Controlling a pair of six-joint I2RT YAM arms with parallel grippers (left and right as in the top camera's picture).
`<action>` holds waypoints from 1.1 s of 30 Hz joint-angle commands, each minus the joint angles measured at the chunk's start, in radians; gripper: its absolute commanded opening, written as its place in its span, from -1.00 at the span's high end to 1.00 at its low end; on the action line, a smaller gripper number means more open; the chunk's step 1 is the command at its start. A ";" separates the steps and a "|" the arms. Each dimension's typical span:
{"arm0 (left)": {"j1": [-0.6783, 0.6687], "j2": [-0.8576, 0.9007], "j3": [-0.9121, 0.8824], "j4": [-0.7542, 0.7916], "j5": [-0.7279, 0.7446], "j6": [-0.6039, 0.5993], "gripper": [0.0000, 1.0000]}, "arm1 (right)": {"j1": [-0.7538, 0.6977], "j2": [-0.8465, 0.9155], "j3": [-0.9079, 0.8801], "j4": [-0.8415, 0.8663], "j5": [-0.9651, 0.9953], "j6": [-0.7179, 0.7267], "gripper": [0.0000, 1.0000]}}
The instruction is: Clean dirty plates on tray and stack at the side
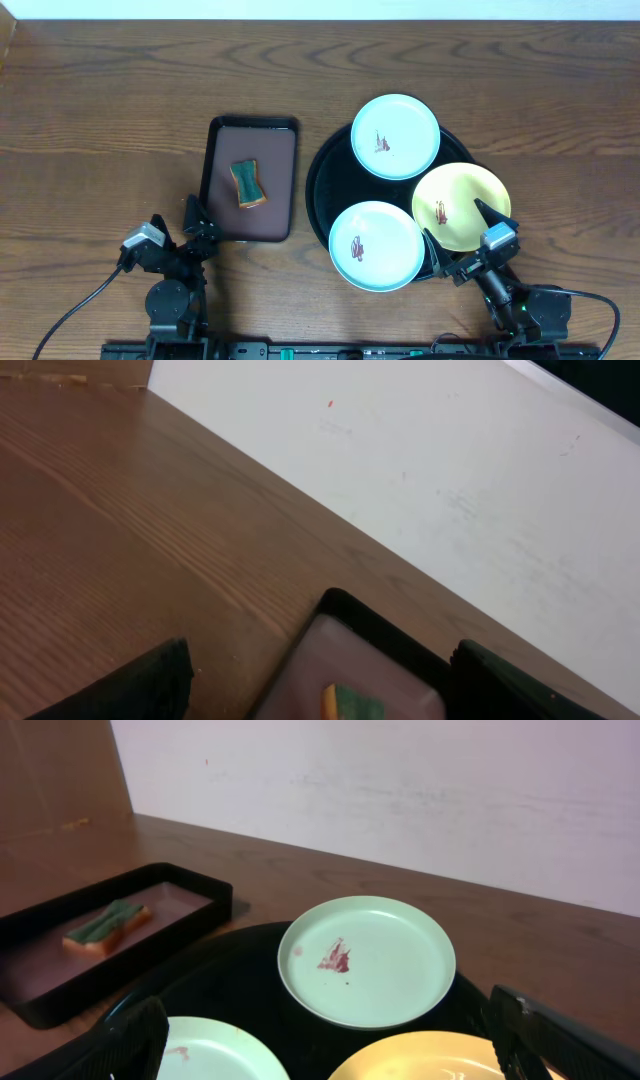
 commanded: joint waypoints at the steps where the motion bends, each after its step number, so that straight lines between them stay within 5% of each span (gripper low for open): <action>1: 0.006 0.000 -0.017 -0.040 -0.016 -0.005 -0.67 | -0.006 0.000 -0.001 -0.005 -0.001 -0.008 -0.99; 33: 0.006 0.000 -0.017 0.034 -0.005 -0.021 -0.67 | -0.006 0.000 -0.001 0.087 -0.028 0.019 -0.99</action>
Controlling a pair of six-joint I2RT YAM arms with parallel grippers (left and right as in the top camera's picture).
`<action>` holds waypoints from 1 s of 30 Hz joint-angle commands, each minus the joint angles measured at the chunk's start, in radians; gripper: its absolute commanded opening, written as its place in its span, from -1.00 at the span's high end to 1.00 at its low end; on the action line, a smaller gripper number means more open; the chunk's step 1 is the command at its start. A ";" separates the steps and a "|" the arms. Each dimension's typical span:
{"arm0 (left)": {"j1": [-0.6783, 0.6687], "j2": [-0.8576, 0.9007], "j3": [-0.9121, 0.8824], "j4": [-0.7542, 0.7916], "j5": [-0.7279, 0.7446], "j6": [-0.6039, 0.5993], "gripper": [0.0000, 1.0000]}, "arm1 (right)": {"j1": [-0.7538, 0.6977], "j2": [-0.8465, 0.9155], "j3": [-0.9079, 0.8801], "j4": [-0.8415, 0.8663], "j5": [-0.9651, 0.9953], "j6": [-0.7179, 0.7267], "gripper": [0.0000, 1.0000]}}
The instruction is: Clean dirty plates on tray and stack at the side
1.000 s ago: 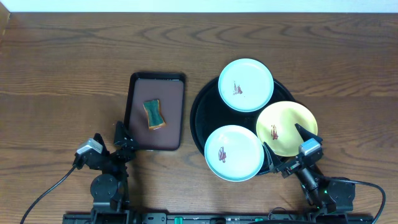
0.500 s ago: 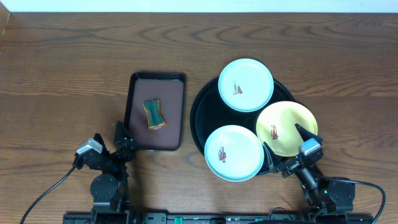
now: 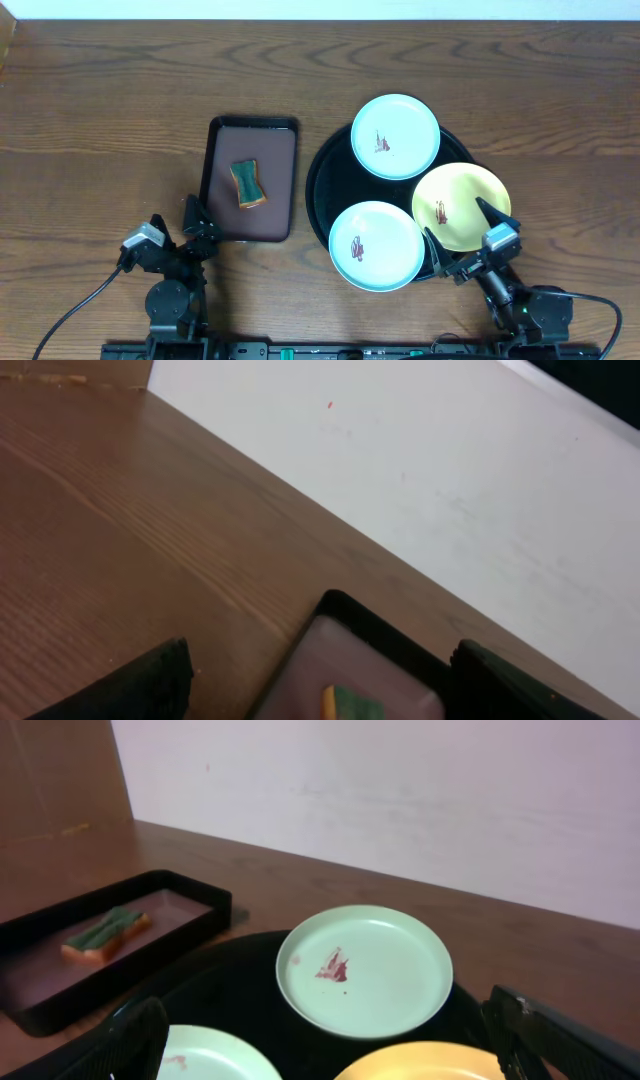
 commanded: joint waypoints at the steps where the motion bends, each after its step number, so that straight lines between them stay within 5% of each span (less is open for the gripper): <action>1: 0.006 0.000 -0.017 0.047 0.017 -0.018 -0.68 | -0.006 0.000 -0.001 0.071 -0.032 0.038 -0.99; 4: 0.006 0.000 0.006 0.121 0.127 -0.018 -0.68 | -0.006 0.001 0.020 0.107 -0.031 0.133 -0.99; 8: 0.006 0.056 0.111 0.117 0.144 0.023 -0.67 | -0.006 0.062 0.158 -0.011 0.046 0.088 -0.99; 17: 0.006 0.624 0.783 -0.288 0.337 0.087 -0.68 | -0.006 0.662 0.871 -0.488 0.067 -0.005 -0.98; 22: 0.006 0.958 1.162 -0.668 0.438 0.089 -0.68 | -0.006 0.989 1.257 -0.843 0.067 -0.013 -0.98; 30: 0.006 1.177 1.226 -0.858 0.474 0.081 -0.68 | -0.006 1.187 1.414 -0.942 -0.032 0.079 -0.99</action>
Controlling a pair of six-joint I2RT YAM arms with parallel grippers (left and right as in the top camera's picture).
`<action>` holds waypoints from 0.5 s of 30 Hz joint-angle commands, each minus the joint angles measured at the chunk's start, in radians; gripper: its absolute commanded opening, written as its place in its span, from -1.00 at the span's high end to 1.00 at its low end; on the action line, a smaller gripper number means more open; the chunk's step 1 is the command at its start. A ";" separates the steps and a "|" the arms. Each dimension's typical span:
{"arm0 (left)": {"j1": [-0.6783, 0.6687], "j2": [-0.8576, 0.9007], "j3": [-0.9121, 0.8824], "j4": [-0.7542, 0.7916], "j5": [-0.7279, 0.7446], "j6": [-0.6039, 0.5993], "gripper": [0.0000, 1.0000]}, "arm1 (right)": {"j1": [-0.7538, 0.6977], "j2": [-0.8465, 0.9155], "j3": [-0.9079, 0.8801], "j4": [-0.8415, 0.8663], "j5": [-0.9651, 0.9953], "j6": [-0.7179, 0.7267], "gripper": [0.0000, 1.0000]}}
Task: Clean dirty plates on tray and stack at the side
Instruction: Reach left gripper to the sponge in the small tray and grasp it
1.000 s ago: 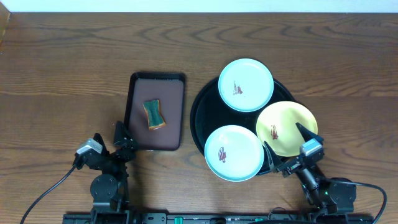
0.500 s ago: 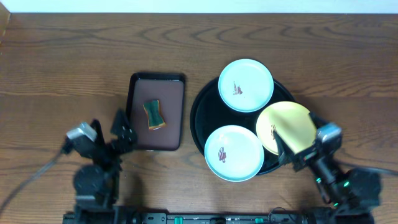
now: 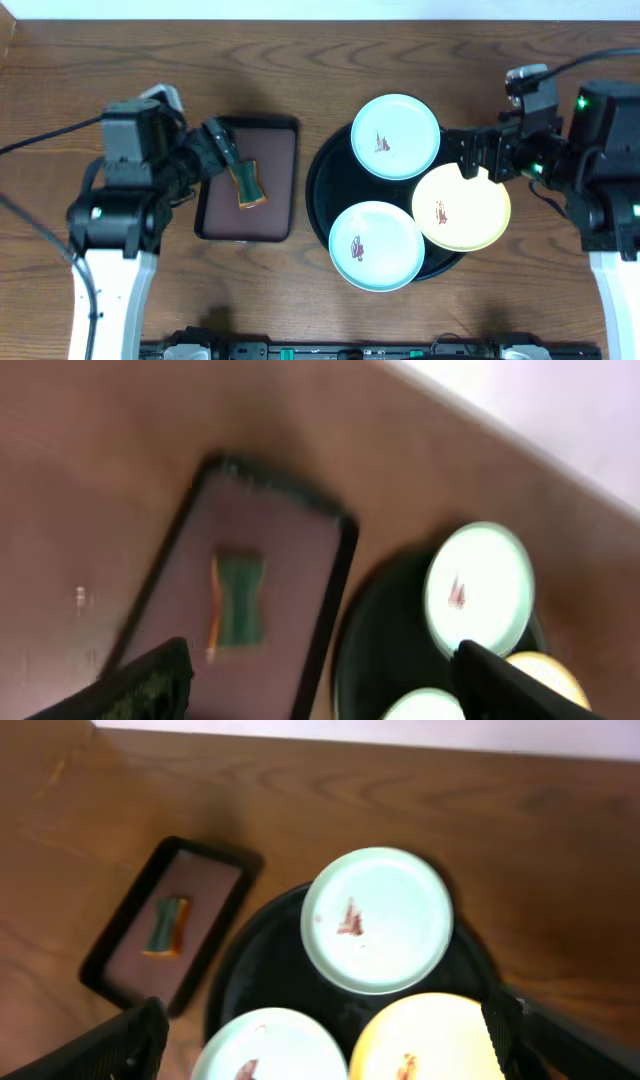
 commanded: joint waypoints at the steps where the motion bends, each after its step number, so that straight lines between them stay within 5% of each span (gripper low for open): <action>1: 0.005 0.071 0.011 -0.032 0.023 0.013 -0.67 | -0.003 0.017 0.025 0.000 -0.055 0.056 -0.99; 10: -0.074 0.471 -0.035 -0.050 -0.143 -0.048 -0.47 | -0.003 0.049 0.024 -0.021 -0.055 0.080 -0.79; 15: -0.076 0.695 -0.035 0.063 -0.171 -0.066 0.38 | -0.003 0.049 0.024 -0.028 -0.055 0.090 -0.76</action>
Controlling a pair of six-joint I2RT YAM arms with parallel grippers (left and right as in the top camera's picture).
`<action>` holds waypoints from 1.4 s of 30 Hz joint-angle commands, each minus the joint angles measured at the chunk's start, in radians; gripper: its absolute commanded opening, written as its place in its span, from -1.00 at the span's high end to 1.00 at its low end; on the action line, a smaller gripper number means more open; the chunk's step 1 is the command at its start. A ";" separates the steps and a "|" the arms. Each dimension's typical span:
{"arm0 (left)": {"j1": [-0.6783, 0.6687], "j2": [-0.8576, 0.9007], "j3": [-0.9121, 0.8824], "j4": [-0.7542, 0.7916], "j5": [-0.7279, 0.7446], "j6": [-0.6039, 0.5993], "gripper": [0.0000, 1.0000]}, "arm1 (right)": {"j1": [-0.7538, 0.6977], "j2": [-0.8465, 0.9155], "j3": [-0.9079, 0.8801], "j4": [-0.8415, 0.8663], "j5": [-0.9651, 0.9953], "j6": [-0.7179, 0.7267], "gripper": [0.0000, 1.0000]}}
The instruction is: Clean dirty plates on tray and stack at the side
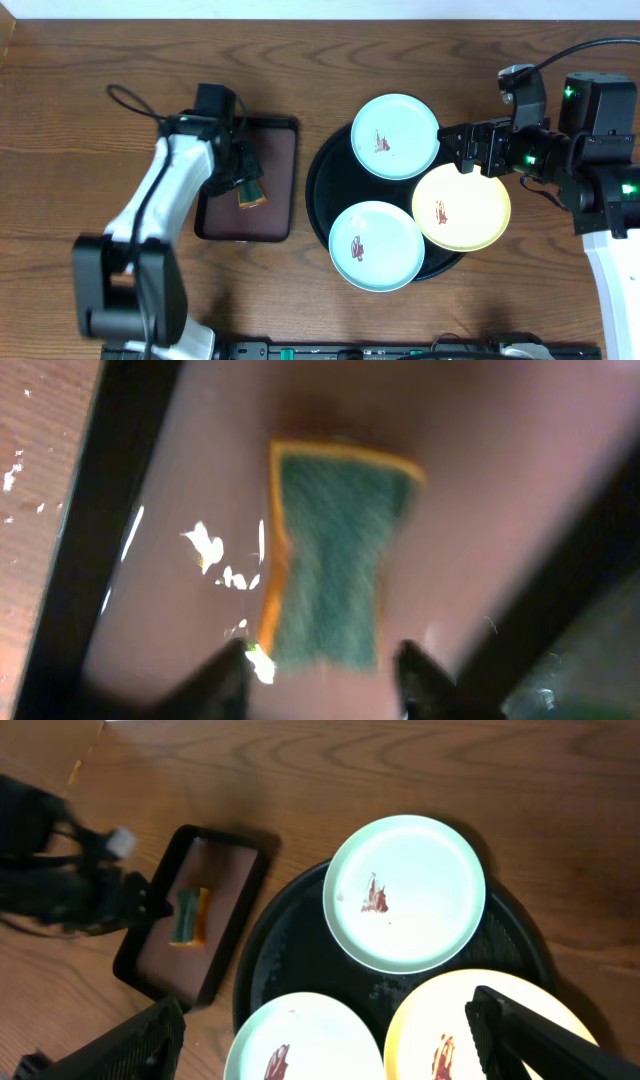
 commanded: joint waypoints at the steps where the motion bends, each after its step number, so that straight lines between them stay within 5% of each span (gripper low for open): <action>1: 0.000 0.119 -0.012 0.060 -0.053 -0.019 0.44 | -0.003 0.000 0.022 -0.002 -0.016 0.033 -0.76; 3: 0.000 0.197 -0.012 0.090 -0.044 -0.007 0.85 | -0.003 0.000 0.022 -0.002 -0.017 0.044 -0.75; 11: 0.000 0.146 0.086 -0.018 0.034 0.142 0.85 | -0.003 0.000 0.022 0.003 -0.016 0.048 -0.72; 12: 0.000 0.117 0.102 -0.037 0.034 0.151 0.82 | -0.003 0.000 0.022 0.003 -0.016 0.048 -0.72; 13: 0.000 0.077 0.104 -0.049 0.034 0.150 0.34 | -0.003 0.000 0.022 0.002 -0.016 0.048 -0.72; 15: 0.000 0.050 0.104 -0.071 0.034 0.148 -0.06 | -0.003 0.000 0.022 0.003 -0.016 0.048 -0.71; 23: -0.029 0.067 -0.071 0.003 0.027 0.138 -0.13 | -0.003 0.000 0.022 0.006 -0.016 0.048 -0.72; 24: -0.029 0.070 -0.108 0.041 0.027 0.130 -0.07 | -0.003 0.000 0.022 0.006 -0.016 0.048 -0.72; 26: -0.029 0.071 -0.159 0.085 0.027 0.109 0.35 | -0.003 0.000 0.022 0.006 -0.016 0.048 -0.72; 27: -0.028 0.071 -0.163 0.085 0.028 0.101 0.85 | -0.003 0.000 0.022 0.006 -0.016 0.048 -0.71; 33: -0.028 0.040 -0.028 -0.044 0.027 0.151 0.85 | -0.003 0.000 0.022 0.006 -0.016 0.048 -0.70; 34: -0.028 0.032 0.001 -0.063 0.026 0.150 0.67 | -0.003 0.000 0.022 0.006 -0.016 0.048 -0.69; 35: -0.028 0.022 0.016 -0.064 0.026 0.151 0.26 | -0.003 0.000 0.022 0.006 -0.016 0.048 -0.69; 36: -0.028 0.017 0.018 -0.055 0.025 0.151 0.11 | -0.003 0.000 0.022 0.006 -0.016 0.048 -0.69; 42: -0.029 0.045 -0.040 0.079 -0.074 0.150 -0.09 | -0.003 0.000 0.022 0.006 -0.016 0.048 -0.70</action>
